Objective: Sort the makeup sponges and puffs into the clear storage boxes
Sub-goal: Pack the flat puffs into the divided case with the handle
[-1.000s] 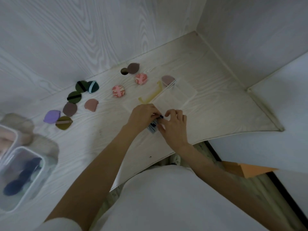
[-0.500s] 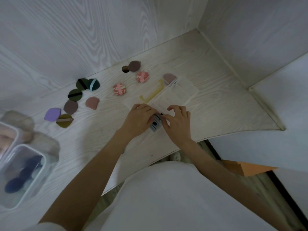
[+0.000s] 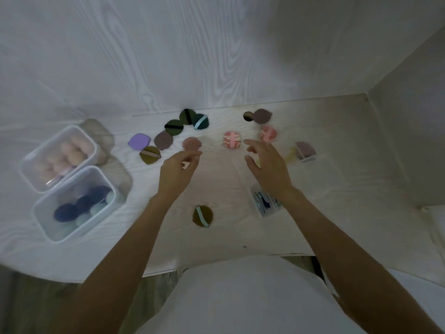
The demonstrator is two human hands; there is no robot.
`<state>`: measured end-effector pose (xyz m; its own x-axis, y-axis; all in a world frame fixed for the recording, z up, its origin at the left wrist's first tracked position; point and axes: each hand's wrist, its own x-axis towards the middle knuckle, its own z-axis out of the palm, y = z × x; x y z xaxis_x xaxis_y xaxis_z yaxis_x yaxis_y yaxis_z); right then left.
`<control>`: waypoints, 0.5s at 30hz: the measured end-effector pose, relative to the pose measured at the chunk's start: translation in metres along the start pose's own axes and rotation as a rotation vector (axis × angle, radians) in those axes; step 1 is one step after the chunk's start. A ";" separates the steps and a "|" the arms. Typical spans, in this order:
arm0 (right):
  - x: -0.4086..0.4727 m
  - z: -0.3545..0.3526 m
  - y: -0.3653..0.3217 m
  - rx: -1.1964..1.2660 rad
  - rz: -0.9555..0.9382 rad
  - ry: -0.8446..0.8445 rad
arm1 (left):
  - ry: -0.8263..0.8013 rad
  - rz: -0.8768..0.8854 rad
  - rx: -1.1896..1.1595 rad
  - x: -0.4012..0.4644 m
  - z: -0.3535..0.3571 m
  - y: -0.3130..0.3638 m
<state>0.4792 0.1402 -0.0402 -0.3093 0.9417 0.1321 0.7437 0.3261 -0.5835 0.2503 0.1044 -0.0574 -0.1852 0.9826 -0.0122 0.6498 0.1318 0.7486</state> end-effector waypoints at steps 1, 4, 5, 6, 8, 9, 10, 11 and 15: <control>0.018 0.006 0.004 -0.043 -0.020 -0.025 | -0.013 -0.075 0.002 0.008 0.000 -0.008; 0.067 0.018 0.025 -0.225 0.109 -0.128 | -0.110 -0.088 0.039 0.036 0.012 -0.020; 0.079 0.018 0.034 -0.325 0.189 -0.170 | -0.155 -0.058 0.060 0.046 0.019 -0.019; 0.090 0.017 0.043 -0.430 0.271 -0.208 | -0.186 -0.016 0.092 0.056 0.027 -0.014; 0.105 0.015 0.059 -0.583 0.420 -0.287 | -0.194 0.055 0.146 0.076 0.043 -0.003; 0.110 0.015 0.064 -0.613 0.476 -0.331 | -0.195 0.069 0.151 0.083 0.050 0.005; 0.114 0.017 0.068 -0.624 0.512 -0.377 | -0.213 0.072 0.151 0.091 0.059 0.010; 0.118 0.020 0.070 -0.632 0.528 -0.412 | -0.237 0.077 0.168 0.097 0.066 0.014; 0.117 0.028 0.064 -0.606 0.363 -0.312 | -0.365 0.074 0.420 0.109 0.089 0.023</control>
<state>0.4745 0.2694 -0.0843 -0.0699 0.9608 -0.2684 0.9972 0.0742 0.0059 0.3102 0.2265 -0.1008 0.0902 0.9629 -0.2542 0.9032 0.0285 0.4284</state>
